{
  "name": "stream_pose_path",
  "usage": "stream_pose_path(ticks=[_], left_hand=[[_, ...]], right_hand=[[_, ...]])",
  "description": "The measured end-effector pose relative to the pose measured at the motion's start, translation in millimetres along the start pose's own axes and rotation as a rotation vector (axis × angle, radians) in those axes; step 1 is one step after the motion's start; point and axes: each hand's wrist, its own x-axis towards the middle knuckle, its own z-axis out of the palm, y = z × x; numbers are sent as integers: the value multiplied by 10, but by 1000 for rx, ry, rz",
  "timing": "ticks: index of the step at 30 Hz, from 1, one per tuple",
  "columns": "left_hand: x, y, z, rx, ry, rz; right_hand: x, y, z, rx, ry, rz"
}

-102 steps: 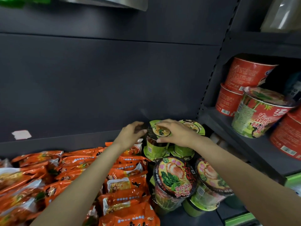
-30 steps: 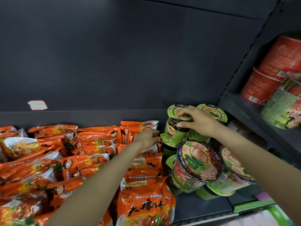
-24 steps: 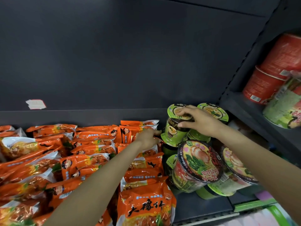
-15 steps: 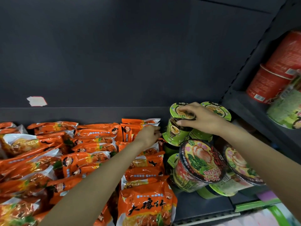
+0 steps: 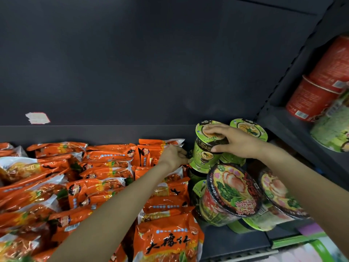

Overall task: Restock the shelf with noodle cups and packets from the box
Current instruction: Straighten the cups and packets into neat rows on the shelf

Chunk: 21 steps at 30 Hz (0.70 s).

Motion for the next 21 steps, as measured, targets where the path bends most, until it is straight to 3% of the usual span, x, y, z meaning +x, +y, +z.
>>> stream_pose_path(ticks=[8, 12, 18, 21], left_hand=[[37, 20, -33, 92, -115, 136], [41, 1, -52, 76, -164, 127], [-12, -30, -3, -59, -85, 55], [4, 31, -14, 11, -120, 51]], right_hand=[[15, -10, 27, 12, 85, -1], [15, 5, 29, 28, 81, -1], [-15, 13, -37, 58, -25, 4], [-34, -27, -30, 44, 9, 35]])
